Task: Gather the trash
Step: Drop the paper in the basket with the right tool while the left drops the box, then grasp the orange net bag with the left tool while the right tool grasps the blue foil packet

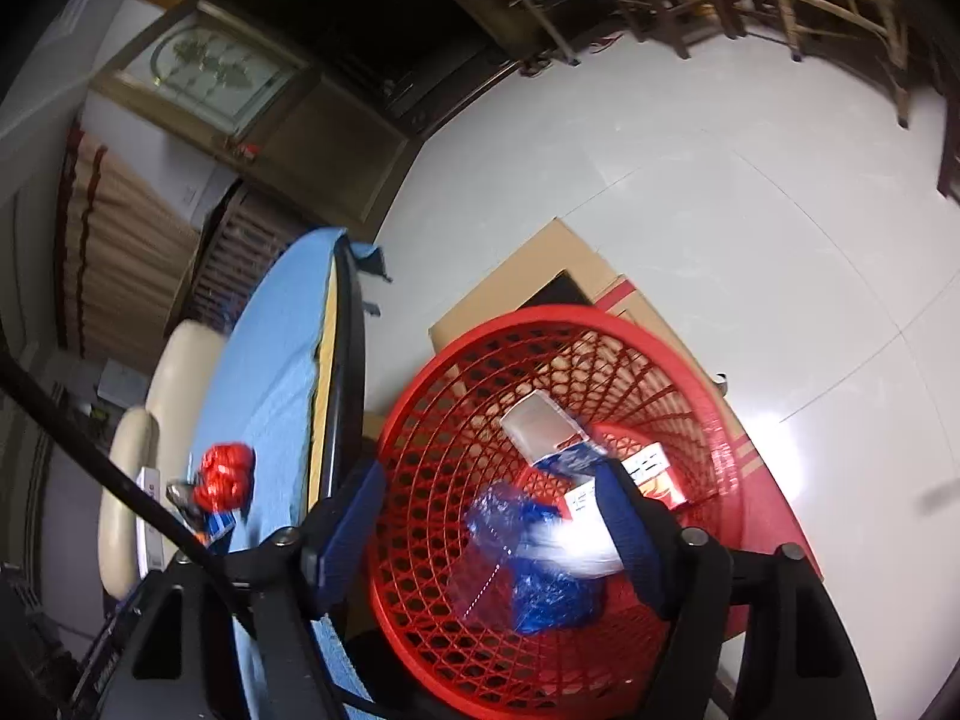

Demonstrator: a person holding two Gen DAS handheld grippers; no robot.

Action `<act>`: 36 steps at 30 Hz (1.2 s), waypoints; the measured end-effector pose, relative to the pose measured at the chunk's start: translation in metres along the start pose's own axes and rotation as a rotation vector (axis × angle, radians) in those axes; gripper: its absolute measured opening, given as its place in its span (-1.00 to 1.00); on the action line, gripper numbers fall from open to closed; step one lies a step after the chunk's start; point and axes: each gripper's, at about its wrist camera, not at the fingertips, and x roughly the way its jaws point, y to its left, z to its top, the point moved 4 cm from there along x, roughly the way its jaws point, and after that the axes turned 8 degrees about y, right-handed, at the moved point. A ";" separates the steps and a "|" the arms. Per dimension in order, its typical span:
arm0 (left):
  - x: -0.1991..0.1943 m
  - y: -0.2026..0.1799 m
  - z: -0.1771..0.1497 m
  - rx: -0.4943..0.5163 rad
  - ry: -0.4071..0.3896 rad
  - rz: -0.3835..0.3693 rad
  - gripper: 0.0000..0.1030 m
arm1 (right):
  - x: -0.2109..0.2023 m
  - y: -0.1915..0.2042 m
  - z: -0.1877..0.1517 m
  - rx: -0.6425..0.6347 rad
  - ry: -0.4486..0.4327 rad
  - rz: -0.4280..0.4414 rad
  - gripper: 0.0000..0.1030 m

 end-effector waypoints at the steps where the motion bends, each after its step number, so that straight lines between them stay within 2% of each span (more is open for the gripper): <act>1: 0.001 -0.009 0.001 0.021 0.005 -0.018 -0.10 | -0.004 -0.003 0.003 0.012 -0.013 0.000 0.54; 8: 0.012 -0.071 -0.001 0.167 0.060 -0.103 -0.10 | -0.026 -0.018 0.010 0.047 -0.066 0.019 0.55; 13: 0.023 -0.111 0.000 0.248 0.102 -0.200 -0.07 | -0.045 -0.018 0.015 0.051 -0.106 0.028 0.55; 15: 0.033 -0.124 0.000 0.269 0.133 -0.241 0.24 | -0.051 -0.020 0.017 0.054 -0.122 0.031 0.55; 16: 0.036 -0.127 0.000 0.270 0.145 -0.242 0.47 | -0.056 -0.021 0.018 0.057 -0.133 0.031 0.55; 18: 0.042 -0.126 0.000 0.252 0.162 -0.228 0.50 | -0.061 -0.021 0.019 0.060 -0.144 0.031 0.55; 22: 0.035 -0.101 0.002 0.185 0.140 -0.243 0.50 | -0.069 -0.018 0.018 0.051 -0.156 0.029 0.55; 29: 0.029 -0.009 -0.019 -0.019 0.133 -0.151 0.50 | -0.051 0.005 0.011 0.013 -0.112 0.045 0.55; 36: 0.030 0.077 -0.057 -0.211 0.158 -0.051 0.50 | -0.017 0.055 -0.008 -0.090 -0.029 0.060 0.55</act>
